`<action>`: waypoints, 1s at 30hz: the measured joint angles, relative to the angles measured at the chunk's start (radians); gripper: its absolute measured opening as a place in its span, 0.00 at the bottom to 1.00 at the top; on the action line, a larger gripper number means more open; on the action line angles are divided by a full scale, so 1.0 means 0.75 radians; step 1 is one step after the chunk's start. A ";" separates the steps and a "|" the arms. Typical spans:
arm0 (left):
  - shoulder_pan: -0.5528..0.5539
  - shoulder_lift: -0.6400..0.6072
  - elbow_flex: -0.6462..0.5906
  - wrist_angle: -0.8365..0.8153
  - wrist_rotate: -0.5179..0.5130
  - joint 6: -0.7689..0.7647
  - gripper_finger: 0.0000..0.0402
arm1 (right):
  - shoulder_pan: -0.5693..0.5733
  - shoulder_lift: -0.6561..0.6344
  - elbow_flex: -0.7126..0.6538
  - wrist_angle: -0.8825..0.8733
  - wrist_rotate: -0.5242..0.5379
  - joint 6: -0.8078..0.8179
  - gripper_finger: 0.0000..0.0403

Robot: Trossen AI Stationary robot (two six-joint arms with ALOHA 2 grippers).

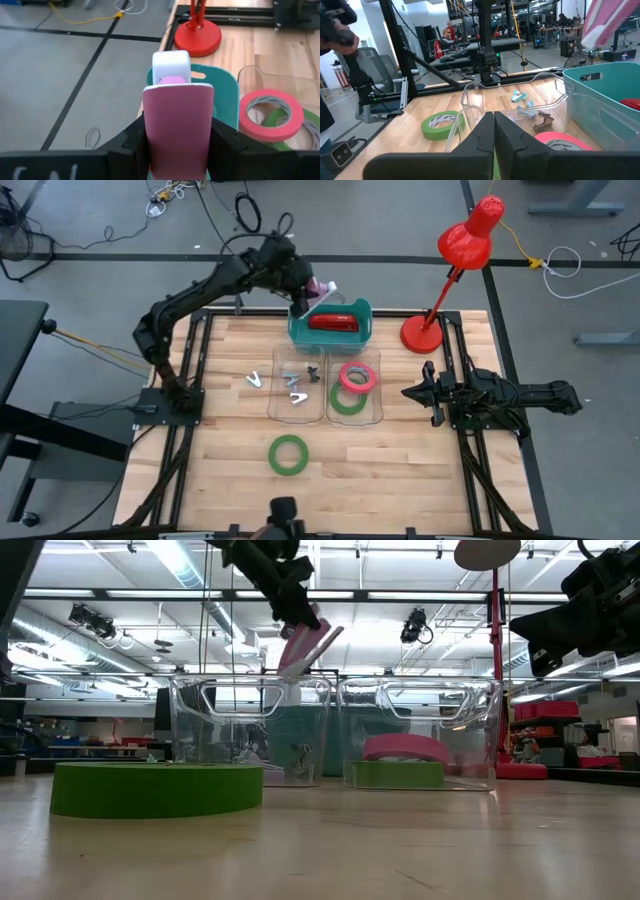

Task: Pick and place Stapler, Stapler remover, tape
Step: Put the pink stapler into the blue bin

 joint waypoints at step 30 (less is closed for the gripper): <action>-0.088 0.468 0.016 0.041 0.019 0.272 0.37 | 0.000 0.000 0.000 0.000 0.000 0.000 0.02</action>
